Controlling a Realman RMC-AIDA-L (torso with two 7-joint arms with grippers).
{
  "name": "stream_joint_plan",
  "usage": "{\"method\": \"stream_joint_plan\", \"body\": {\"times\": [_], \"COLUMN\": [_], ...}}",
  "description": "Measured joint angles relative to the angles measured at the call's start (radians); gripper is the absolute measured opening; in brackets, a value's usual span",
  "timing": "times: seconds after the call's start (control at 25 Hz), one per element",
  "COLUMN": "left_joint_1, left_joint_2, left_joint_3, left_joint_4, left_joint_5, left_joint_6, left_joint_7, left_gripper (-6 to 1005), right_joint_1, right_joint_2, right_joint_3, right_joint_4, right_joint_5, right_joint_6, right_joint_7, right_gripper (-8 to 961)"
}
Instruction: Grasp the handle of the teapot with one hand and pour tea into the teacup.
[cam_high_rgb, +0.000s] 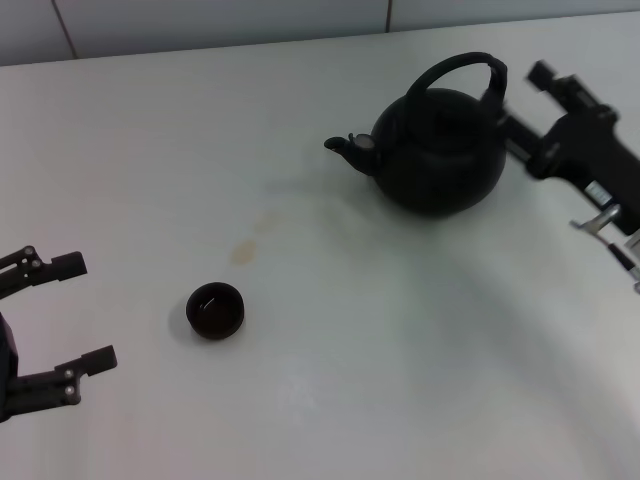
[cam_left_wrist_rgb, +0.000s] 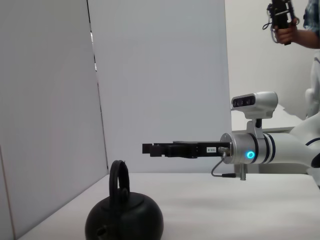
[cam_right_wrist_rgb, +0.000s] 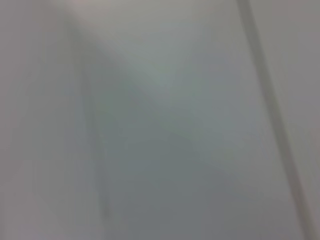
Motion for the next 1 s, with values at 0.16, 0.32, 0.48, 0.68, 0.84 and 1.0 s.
{"method": "stream_joint_plan", "body": {"times": [0.16,0.32,0.48,0.68,0.84,1.0], "left_joint_1": [-0.001,-0.004,-0.005,0.006,0.008,0.011], "left_joint_2": [0.000,0.000,0.003,0.005,0.002,0.001], "left_joint_3": [0.008,0.017,0.027,0.060,0.063,0.064], "left_joint_4": [-0.009,-0.002,-0.004,-0.007,-0.008,-0.009], "left_joint_5": [-0.002,-0.003,-0.007,-0.023,-0.023,-0.024], "left_joint_6": [0.002,0.005,0.005,0.007,0.007,0.007], "left_joint_7": [-0.008,-0.036,-0.054,-0.061,-0.061,-0.061], "left_gripper": [846,846,846,847,847,847], "right_joint_1": [0.006,0.004,-0.007,-0.014,-0.015,-0.011], "right_joint_2": [-0.008,-0.011,-0.008,-0.003,-0.001,0.001], "right_joint_3": [-0.002,0.008,0.012,0.004,0.008,0.007], "right_joint_4": [-0.086,-0.279,-0.404,-0.441,-0.442,-0.440], "right_joint_5": [-0.234,-0.535,-0.686,-0.726,-0.724,-0.722], "right_joint_6": [-0.074,-0.140,-0.185,-0.235,-0.241,-0.241], "right_joint_7": [0.085,0.250,0.288,0.249,0.229,0.225], "right_gripper": [777,776,776,776,777,777]}}
